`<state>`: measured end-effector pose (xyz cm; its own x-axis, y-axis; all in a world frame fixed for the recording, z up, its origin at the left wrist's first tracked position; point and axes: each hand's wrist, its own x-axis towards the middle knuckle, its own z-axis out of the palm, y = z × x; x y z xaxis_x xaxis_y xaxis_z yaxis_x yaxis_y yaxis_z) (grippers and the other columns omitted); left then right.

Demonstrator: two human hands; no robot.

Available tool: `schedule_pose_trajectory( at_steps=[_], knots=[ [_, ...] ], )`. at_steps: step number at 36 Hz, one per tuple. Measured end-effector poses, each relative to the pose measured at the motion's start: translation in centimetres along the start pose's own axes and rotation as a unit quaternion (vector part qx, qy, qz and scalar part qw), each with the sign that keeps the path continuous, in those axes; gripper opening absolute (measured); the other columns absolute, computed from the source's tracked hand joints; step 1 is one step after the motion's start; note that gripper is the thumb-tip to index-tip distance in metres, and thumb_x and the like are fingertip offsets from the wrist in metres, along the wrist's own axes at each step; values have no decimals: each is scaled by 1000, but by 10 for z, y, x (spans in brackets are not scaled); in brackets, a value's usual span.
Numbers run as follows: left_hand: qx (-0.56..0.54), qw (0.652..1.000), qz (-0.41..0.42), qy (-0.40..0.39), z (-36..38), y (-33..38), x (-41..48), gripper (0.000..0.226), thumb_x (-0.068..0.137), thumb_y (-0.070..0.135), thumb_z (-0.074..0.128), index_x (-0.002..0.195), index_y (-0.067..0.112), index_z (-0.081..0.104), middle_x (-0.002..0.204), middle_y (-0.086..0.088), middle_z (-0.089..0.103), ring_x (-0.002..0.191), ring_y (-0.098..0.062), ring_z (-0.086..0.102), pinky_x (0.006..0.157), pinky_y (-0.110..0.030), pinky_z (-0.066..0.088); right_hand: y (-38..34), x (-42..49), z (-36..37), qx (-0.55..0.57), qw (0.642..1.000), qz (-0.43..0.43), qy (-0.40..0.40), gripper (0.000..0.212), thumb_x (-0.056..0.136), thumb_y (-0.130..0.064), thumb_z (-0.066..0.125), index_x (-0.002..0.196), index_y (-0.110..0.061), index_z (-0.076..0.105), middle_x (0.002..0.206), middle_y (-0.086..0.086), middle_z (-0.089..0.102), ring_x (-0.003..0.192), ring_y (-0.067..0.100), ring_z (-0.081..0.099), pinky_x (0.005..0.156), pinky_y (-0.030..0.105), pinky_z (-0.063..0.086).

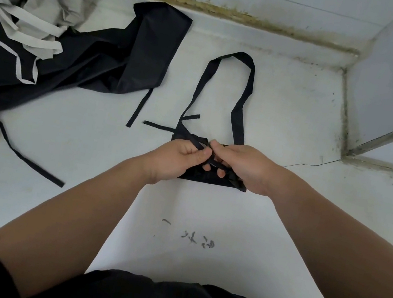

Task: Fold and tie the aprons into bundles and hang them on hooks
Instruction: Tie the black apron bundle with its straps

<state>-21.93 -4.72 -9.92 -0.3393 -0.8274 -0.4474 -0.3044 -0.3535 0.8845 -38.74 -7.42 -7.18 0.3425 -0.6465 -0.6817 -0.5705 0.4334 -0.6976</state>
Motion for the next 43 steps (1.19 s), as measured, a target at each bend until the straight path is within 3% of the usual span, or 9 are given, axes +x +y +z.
schedule_pose_trajectory(
  at_steps=[6, 10, 13, 16, 20, 25, 30, 38, 43],
  knots=[
    [-20, 999, 34, -19, -4, -5, 3, 26, 101, 18, 45, 92, 25, 68, 76, 13, 62, 82, -5, 57, 84, -20, 43, -1, 2, 0, 71, 997, 34, 6, 33, 90, -32, 54, 62, -18, 62, 55, 0, 57, 44, 11, 43, 40, 18, 29],
    [-69, 997, 38, -19, -4, -4, 2, 25, 101, 13, 44, 94, 22, 67, 75, 14, 63, 86, -6, 57, 88, -18, 43, -2, 3, 0, 32, 999, 27, -8, 31, 90, -42, 55, 68, -24, 65, 57, -2, 55, 38, 8, 36, 41, 19, 25],
    [-87, 995, 26, -31, -6, 0, 1, 26, 101, 13, 44, 95, 23, 67, 77, 14, 63, 86, -5, 58, 89, -17, 43, -2, 6, 1, 37, 999, 39, 8, 39, 89, -56, 51, 76, -22, 66, 63, 0, 58, 55, 14, 43, 54, 25, 30],
    [-16, 998, 7, -57, -9, 7, 0, 21, 97, 14, 52, 97, 20, 72, 86, 16, 69, 89, -2, 60, 87, -14, 42, 0, 7, 1, 69, 996, 51, 13, 49, 88, -59, 48, 64, -20, 64, 70, 5, 61, 73, 22, 44, 64, 30, 30],
    [32, 999, -20, -3, -9, 13, 4, 10, 85, 12, 68, 90, 11, 76, 97, -6, 73, 90, -13, 65, 89, -26, 48, 0, 4, -1, 24, 999, 43, 22, 36, 91, -45, 53, 68, -18, 61, 59, 0, 60, 51, 13, 44, 48, 22, 29],
    [83, 992, 29, 90, -11, 7, 7, 21, 79, 1, 69, 77, 22, 68, 75, 12, 68, 67, 0, 60, 70, -16, 47, 1, -2, -2, 53, 997, 41, 28, 13, 86, -18, 54, 75, -13, 58, 59, 2, 59, 47, 14, 37, 45, 21, 25],
    [182, 975, 102, 80, -5, 4, 7, 13, 84, 16, 71, 85, 28, 68, 83, 16, 68, 79, 1, 62, 75, -11, 45, 5, -3, -1, 23, 999, -1, 32, 23, 93, -24, 54, 72, -16, 59, 64, 1, 56, 46, 13, 32, 43, 23, 22],
    [-12, 988, 59, 139, -7, -2, 4, 21, 97, 16, 53, 85, 23, 69, 75, 16, 68, 67, 6, 58, 66, -8, 44, 8, -3, 2, -70, 997, -43, 7, 19, 90, -22, 61, 82, -7, 68, 71, -3, 58, 48, 5, 40, 43, 13, 27],
    [-12, 996, 51, 71, -5, 1, -1, 17, 98, 21, 53, 98, 22, 70, 75, 17, 65, 66, 10, 54, 65, -8, 42, 12, 2, 9, -41, 996, -52, 61, 28, 95, -27, 56, 70, -16, 62, 65, -7, 57, 47, 5, 35, 38, 10, 26]
  ],
)
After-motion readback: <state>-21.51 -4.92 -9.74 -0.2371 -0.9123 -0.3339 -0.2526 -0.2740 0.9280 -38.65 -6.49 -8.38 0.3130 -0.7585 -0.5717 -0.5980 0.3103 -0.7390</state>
